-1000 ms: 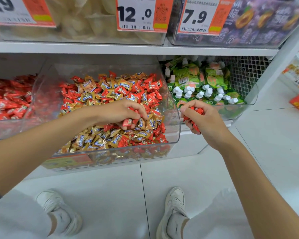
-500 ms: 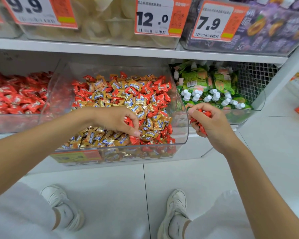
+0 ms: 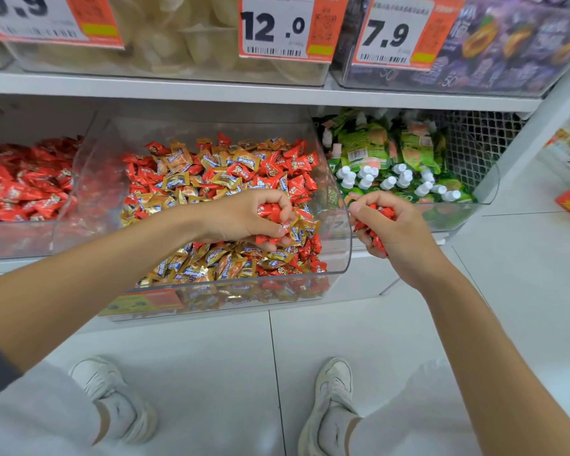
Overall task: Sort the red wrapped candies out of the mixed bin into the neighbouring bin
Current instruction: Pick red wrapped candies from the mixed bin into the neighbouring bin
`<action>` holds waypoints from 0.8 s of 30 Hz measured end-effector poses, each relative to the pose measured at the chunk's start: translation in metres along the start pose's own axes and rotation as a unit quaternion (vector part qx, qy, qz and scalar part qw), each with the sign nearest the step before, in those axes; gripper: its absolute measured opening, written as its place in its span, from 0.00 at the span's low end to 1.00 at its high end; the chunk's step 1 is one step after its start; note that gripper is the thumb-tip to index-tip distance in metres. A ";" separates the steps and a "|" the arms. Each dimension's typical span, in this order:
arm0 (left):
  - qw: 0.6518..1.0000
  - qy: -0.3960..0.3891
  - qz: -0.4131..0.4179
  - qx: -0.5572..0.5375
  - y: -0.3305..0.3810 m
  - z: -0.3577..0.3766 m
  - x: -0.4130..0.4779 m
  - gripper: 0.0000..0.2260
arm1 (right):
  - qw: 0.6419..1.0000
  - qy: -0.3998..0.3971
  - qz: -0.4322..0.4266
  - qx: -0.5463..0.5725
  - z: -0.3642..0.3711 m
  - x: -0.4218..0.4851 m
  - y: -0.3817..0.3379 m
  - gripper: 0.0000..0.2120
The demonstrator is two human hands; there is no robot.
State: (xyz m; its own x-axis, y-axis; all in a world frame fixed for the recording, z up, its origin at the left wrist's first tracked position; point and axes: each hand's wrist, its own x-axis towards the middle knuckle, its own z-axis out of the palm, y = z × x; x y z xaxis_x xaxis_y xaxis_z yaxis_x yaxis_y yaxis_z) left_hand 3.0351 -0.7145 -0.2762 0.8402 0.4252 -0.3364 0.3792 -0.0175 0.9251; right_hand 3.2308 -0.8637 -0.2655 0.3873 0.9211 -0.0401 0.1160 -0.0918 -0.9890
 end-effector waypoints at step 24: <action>0.972 -0.064 0.028 0.222 -0.003 0.003 0.016 0.06 | 1.000 0.008 0.011 -0.013 -0.003 0.001 0.002 0.06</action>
State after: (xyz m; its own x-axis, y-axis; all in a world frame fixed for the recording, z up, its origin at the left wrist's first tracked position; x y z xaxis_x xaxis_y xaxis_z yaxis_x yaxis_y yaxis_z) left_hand 3.0486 -0.7099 -0.2851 0.8949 0.2973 -0.3327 0.4376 -0.4394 0.7845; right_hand 3.2340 -0.8639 -0.2672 0.4043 0.9127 -0.0592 0.1319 -0.1222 -0.9837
